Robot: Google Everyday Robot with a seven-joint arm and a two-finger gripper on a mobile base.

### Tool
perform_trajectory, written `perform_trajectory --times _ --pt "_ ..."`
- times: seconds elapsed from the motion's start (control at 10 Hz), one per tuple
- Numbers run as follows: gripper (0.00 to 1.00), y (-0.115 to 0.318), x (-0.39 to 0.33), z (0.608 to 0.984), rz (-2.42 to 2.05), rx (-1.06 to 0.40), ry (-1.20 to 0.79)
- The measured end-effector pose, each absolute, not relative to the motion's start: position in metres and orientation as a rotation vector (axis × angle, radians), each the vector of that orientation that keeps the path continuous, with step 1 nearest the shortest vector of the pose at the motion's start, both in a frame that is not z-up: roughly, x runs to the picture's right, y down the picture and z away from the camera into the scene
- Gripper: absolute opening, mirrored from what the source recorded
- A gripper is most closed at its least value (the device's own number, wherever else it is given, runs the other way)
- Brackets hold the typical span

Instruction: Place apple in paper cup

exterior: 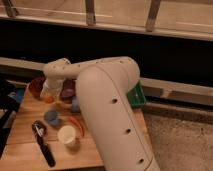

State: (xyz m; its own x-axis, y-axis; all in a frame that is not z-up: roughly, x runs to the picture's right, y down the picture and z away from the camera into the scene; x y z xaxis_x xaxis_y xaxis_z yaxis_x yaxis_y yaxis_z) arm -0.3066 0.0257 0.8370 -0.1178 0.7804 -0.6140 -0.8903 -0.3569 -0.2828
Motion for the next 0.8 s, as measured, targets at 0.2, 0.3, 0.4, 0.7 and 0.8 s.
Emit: perform_trajectory --times 0.2,0.3,0.4,0.7,0.8 --pt "0.0 0.011 -0.278 0.807 1.715 -0.822 0.142" --pt "0.0 0.008 -0.264 0.796 1.7 -0.827 0.123" --pt "0.0 0.006 -0.246 0.78 1.676 -0.838 0.104" --pt "0.0 0.014 -0.217 0.743 1.587 -0.88 0.077" --pt "0.0 0.023 -0.21 0.729 1.548 -0.896 0.08"
